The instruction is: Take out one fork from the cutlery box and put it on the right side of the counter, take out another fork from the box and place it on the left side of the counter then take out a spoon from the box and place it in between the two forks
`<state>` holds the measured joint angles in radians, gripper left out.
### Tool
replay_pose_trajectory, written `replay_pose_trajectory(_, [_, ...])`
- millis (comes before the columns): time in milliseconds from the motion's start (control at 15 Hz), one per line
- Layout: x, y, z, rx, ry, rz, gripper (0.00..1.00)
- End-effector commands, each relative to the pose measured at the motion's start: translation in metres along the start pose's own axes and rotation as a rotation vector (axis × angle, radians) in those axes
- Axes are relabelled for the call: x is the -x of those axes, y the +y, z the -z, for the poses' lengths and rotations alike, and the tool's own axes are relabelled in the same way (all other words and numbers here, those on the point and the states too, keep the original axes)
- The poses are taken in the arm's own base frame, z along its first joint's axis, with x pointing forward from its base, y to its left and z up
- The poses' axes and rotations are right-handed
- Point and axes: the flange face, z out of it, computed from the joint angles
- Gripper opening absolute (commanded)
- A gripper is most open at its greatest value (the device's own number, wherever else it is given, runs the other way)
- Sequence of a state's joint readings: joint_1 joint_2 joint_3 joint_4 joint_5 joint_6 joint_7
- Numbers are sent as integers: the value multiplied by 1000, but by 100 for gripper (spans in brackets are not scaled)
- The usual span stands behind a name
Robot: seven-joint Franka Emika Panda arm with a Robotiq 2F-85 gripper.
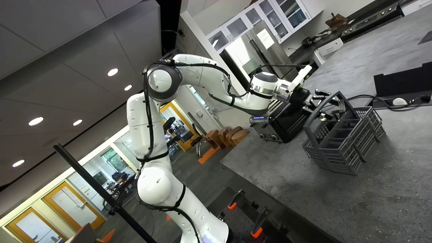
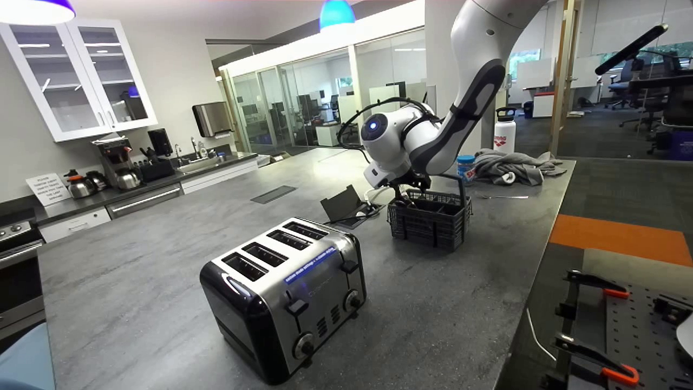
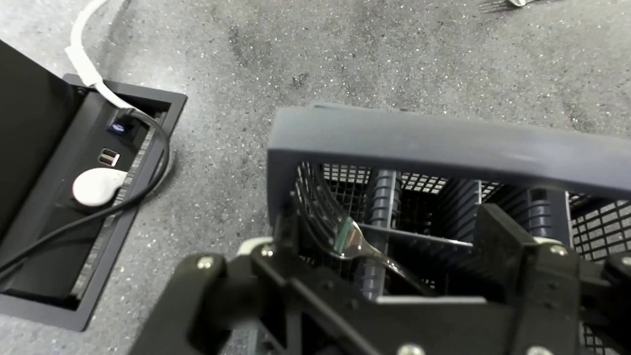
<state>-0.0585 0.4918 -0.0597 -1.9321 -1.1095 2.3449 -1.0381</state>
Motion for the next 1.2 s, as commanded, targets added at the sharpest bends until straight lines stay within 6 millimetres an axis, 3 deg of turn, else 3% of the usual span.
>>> replay_pose_trajectory(0, [6,-2,9,-2,-35,10,62])
replay_pose_trajectory(333, [5,-1,11,6,-40,17,21])
replay_pose_trajectory(533, [4,-1,13,14,-41,22,2])
replay_pose_trajectory(1133, [1,1,39,61,-31,45,1])
